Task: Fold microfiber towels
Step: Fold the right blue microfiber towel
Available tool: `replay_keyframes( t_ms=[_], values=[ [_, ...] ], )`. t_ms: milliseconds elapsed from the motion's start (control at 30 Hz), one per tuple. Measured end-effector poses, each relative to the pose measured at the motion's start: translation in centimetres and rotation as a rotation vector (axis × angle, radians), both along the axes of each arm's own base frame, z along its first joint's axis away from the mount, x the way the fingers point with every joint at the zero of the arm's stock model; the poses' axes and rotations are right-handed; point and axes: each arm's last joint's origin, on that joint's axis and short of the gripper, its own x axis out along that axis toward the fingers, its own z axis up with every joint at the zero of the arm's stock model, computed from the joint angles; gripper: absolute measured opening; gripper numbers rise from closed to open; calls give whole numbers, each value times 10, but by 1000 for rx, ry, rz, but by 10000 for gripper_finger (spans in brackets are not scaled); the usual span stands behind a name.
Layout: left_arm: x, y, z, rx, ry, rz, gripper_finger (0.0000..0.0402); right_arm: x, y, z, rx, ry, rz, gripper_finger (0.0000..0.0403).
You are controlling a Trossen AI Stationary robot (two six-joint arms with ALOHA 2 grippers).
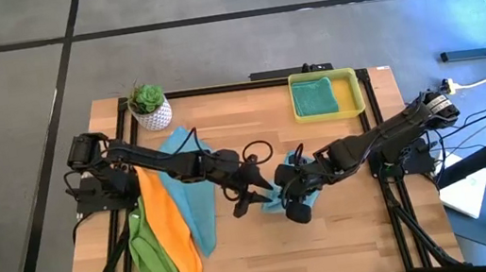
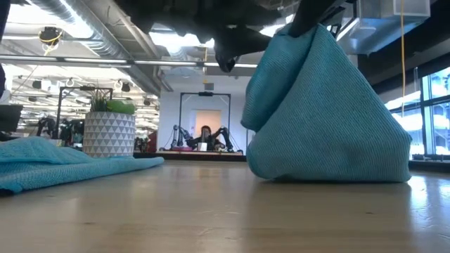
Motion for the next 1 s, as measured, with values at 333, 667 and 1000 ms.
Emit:
replay_keyframes(
  t_ms=[333,667,1000],
  values=[
    [0,-2,-2,-15,10,-32,171,1,5,7,-15,-40,25,12],
    [-2,-7,-5,40,41,8,171,2,5,12,-52,-59,23,12],
    [-2,2,-9,127,58,54,171,0,13,12,-42,-68,49,12]
  ],
)
